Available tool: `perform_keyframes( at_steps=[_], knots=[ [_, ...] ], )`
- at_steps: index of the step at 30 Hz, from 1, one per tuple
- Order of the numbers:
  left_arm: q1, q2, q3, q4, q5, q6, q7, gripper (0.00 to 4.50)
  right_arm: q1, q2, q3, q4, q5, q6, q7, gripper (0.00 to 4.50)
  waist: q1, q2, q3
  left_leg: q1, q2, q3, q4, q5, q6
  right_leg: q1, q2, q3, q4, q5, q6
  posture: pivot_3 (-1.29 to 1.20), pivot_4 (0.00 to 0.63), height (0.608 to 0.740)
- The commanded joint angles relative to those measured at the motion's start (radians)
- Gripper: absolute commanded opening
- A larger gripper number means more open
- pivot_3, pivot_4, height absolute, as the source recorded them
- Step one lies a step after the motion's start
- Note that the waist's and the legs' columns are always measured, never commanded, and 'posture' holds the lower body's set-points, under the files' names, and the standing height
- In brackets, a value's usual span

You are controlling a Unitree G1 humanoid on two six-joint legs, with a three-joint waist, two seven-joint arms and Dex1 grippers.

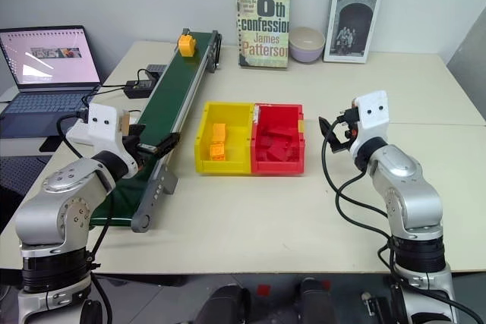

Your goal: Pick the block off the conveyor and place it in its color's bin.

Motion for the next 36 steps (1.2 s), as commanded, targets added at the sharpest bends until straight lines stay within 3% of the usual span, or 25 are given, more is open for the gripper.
perform_keyframes(
  at_steps=[1,10,22,36],
  knots=[
    [-0.007,0.020,0.015,-0.059,-0.008,-0.007,0.006,4.47,-0.003,-0.013,-0.027,-0.048,0.000,-0.003,0.000,4.50,0.000,0.000,0.000,0.000,0.000,0.000,0.000,0.000,0.000,0.000,0.000,0.000,0.000,0.000,0.000,0.00,0.150,0.740],
    [0.004,-0.044,0.107,-0.049,0.055,-0.032,0.205,4.47,-0.032,-0.022,-0.013,-0.062,0.052,-0.007,0.069,4.50,0.000,0.000,0.000,0.000,0.000,0.000,0.000,0.000,0.000,0.000,0.000,0.000,0.000,0.000,0.000,0.00,0.150,0.740],
    [-0.062,-0.113,0.083,0.058,0.087,-0.107,0.274,4.47,-0.198,-0.064,0.092,-0.055,0.292,0.019,0.464,4.50,0.000,0.000,0.000,0.000,0.000,-0.002,0.000,0.000,0.000,0.001,0.000,-0.001,0.000,0.000,0.000,0.00,0.150,0.740],
    [-0.074,-0.084,0.046,0.152,0.120,-0.153,0.252,4.47,-0.215,-0.041,0.132,-0.091,0.350,0.037,0.479,4.50,0.001,0.000,0.000,0.000,0.001,-0.002,0.000,0.000,0.000,0.000,-0.002,-0.001,0.000,0.000,0.000,0.00,0.150,0.740]
  ],
)
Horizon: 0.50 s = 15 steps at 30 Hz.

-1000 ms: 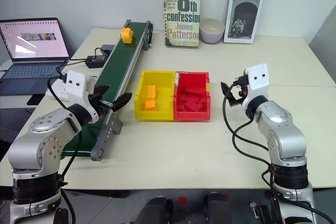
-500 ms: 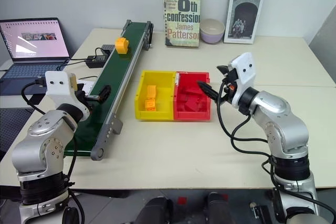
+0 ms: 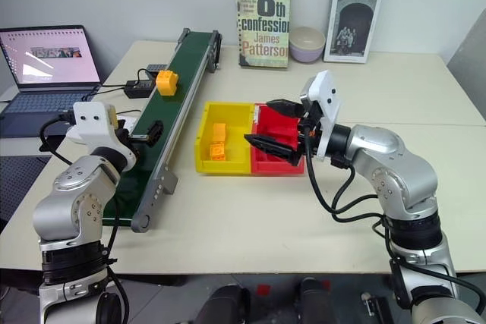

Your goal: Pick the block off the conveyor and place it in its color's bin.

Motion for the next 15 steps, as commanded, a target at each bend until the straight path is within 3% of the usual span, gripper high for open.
perform_keyframes(
  at_steps=[1,15],
  knots=[
    [-0.033,0.029,-0.016,0.021,0.014,-0.035,-0.028,4.47,-0.017,0.002,-0.009,-0.049,0.028,0.001,-0.003,4.50,0.000,0.000,0.000,0.000,0.000,0.000,0.000,0.000,0.000,0.000,0.000,0.000,0.000,0.000,0.000,0.00,0.150,0.740],
    [-0.074,0.036,-0.041,0.107,0.031,-0.078,-0.050,4.47,0.008,-0.007,-0.018,-0.099,0.051,0.017,-0.041,4.50,0.000,0.000,0.000,0.000,0.000,0.000,0.000,0.000,0.000,0.000,-0.002,0.000,0.000,0.000,0.000,0.00,0.150,0.740]
  ],
)
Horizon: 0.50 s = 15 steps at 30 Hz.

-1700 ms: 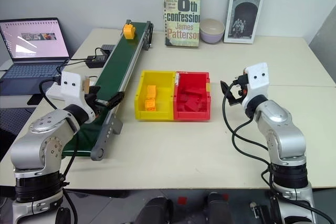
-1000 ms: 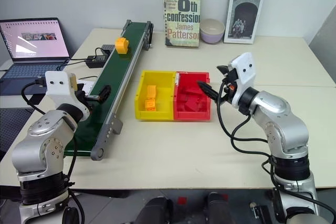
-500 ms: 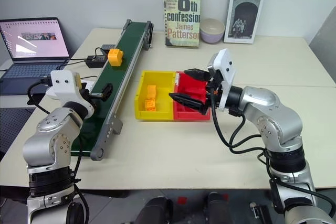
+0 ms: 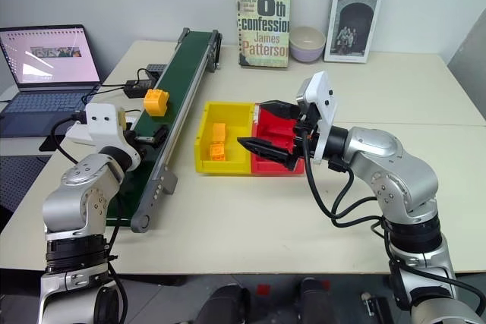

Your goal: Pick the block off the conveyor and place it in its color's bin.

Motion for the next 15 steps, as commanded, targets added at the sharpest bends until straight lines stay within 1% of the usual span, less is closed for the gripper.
perform_keyframes(
  at_steps=[1,7,9,10,11,13,15],
  knots=[
    [-0.035,0.018,-0.001,-0.009,0.015,-0.020,0.003,4.47,0.002,-0.009,-0.019,-0.045,0.016,-0.003,-0.014,4.50,0.000,0.000,0.000,0.000,0.000,0.000,0.000,0.000,0.000,0.000,0.000,0.000,0.000,0.000,0.000,0.00,0.150,0.740],
    [-0.036,0.007,0.013,0.000,0.013,0.003,0.019,4.47,0.007,-0.015,-0.025,-0.052,0.023,0.004,-0.024,4.50,0.000,0.000,0.000,0.000,0.000,0.001,0.000,0.000,0.000,0.000,0.000,0.000,0.000,0.000,0.000,0.00,0.150,0.740],
    [-0.031,-0.002,0.038,-0.010,-0.006,0.011,0.030,4.13,0.005,-0.018,-0.025,-0.048,0.022,0.003,-0.023,4.50,0.000,0.000,0.000,0.000,0.000,0.000,0.000,0.000,0.000,0.000,0.000,0.000,0.000,0.000,0.000,0.00,0.150,0.740],
    [-0.028,-0.003,0.043,-0.014,-0.012,0.017,0.030,4.06,0.004,-0.020,-0.025,-0.046,0.021,0.003,-0.023,4.50,0.000,0.000,0.000,0.000,0.000,0.000,0.000,0.000,0.000,0.000,0.000,0.000,0.000,0.000,0.000,0.00,0.150,0.740],
    [-0.023,-0.004,0.046,-0.026,-0.015,0.031,0.034,3.88,0.003,-0.020,-0.026,-0.045,0.021,0.003,-0.023,4.50,0.000,0.000,0.000,0.000,0.000,0.000,0.000,0.000,0.000,0.000,0.000,0.000,0.000,0.000,0.000,0.00,0.150,0.740],
    [-0.001,-0.013,0.045,-0.067,-0.015,0.073,0.056,3.45,-0.004,-0.022,-0.028,-0.037,0.021,0.002,-0.023,4.50,0.000,0.000,0.000,0.000,0.000,0.000,0.000,0.000,0.000,0.000,0.000,0.000,0.000,0.000,0.000,0.00,0.150,0.740],
    [0.024,-0.045,0.062,-0.130,-0.026,0.148,0.109,3.04,-0.011,-0.024,-0.029,-0.029,0.019,-0.001,-0.019,4.50,-0.001,0.000,0.000,0.000,0.000,0.000,0.000,0.000,0.000,0.000,0.000,0.000,0.000,0.000,0.000,0.00,0.150,0.740]
  ],
)
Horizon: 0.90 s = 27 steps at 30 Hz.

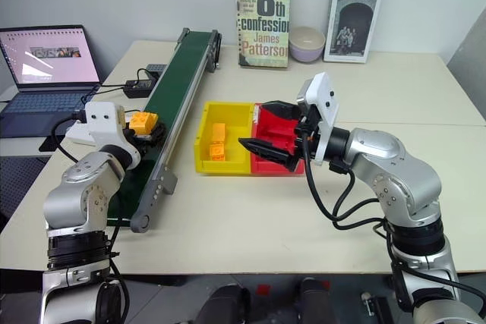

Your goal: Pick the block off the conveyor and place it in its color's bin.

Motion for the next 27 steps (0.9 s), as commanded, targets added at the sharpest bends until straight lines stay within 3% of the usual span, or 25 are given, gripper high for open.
perform_keyframes(
  at_steps=[1,9,17,24,27],
  knots=[
    [0.037,-0.044,0.034,-0.141,-0.017,0.113,0.082,2.96,-0.023,-0.011,-0.027,-0.012,0.016,-0.010,0.004,4.50,0.000,0.000,0.000,0.000,0.000,0.000,0.000,0.000,0.000,0.000,0.000,0.000,0.000,0.000,0.000,0.00,0.150,0.740],
    [0.091,-0.091,0.073,-0.312,-0.038,0.279,0.146,1.53,-0.034,-0.019,-0.030,0.023,0.006,-0.028,0.019,4.50,0.000,0.000,0.000,0.001,0.000,0.000,0.000,0.000,0.000,0.001,0.000,0.000,0.001,0.000,0.000,0.00,0.150,0.740],
    [0.002,-0.035,0.045,-0.261,-0.017,0.244,0.111,1.54,-0.044,-0.020,-0.028,0.040,-0.007,-0.046,0.020,4.50,0.001,0.000,0.000,0.000,0.000,0.000,0.001,0.000,0.000,0.001,0.002,0.000,0.000,0.000,0.000,0.00,0.150,0.740],
    [-0.222,0.128,-0.198,-0.110,-0.039,0.142,-0.239,1.54,-0.052,-0.070,-0.040,0.016,-0.005,-0.039,0.030,4.50,0.004,0.000,0.000,0.000,-0.002,0.002,0.000,0.000,0.000,0.001,0.002,-0.001,-0.002,0.000,0.000,0.00,0.150,0.740],
    [-0.306,0.155,-0.291,-0.007,-0.024,0.091,-0.360,1.54,-0.052,-0.092,-0.029,-0.003,-0.010,-0.026,0.021,4.50,0.002,0.000,0.000,-0.001,-0.002,0.003,0.000,0.000,0.000,0.000,0.002,-0.001,-0.002,0.000,0.000,0.00,0.150,0.740]
  ],
)
